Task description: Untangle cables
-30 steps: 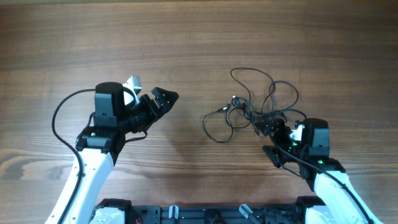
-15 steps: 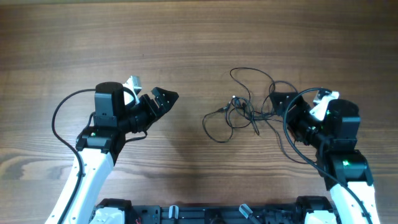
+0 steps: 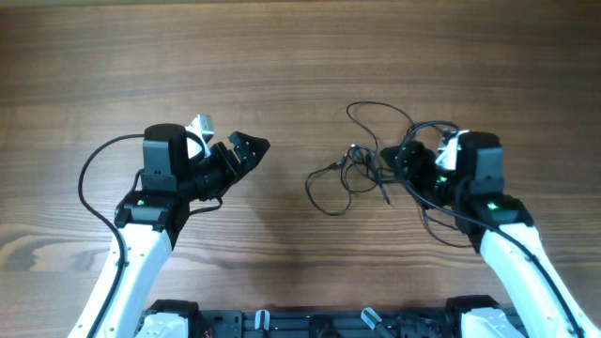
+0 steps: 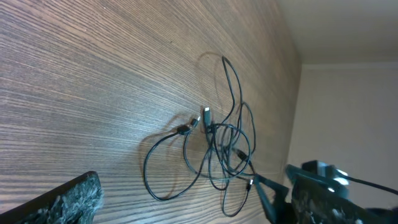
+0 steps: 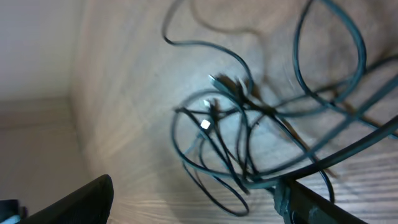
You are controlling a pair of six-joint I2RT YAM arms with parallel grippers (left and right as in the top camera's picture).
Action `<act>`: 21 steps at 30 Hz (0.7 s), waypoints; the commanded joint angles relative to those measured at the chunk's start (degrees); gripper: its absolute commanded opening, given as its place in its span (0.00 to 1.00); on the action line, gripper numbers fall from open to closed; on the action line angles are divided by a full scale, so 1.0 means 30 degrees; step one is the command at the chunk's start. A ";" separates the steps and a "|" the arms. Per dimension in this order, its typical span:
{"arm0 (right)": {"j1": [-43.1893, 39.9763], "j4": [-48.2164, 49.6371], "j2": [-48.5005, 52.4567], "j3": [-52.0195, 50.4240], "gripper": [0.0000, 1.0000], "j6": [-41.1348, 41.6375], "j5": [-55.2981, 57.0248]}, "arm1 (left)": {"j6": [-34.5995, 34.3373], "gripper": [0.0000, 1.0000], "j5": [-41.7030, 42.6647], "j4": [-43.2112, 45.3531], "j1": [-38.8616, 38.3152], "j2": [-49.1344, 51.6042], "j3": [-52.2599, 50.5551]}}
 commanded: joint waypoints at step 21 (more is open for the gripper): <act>0.0124 -0.2718 0.2215 -0.0189 0.79 0.3184 0.3497 | 0.0095 1.00 -0.0277 0.0036 -0.0095 0.0182 0.0109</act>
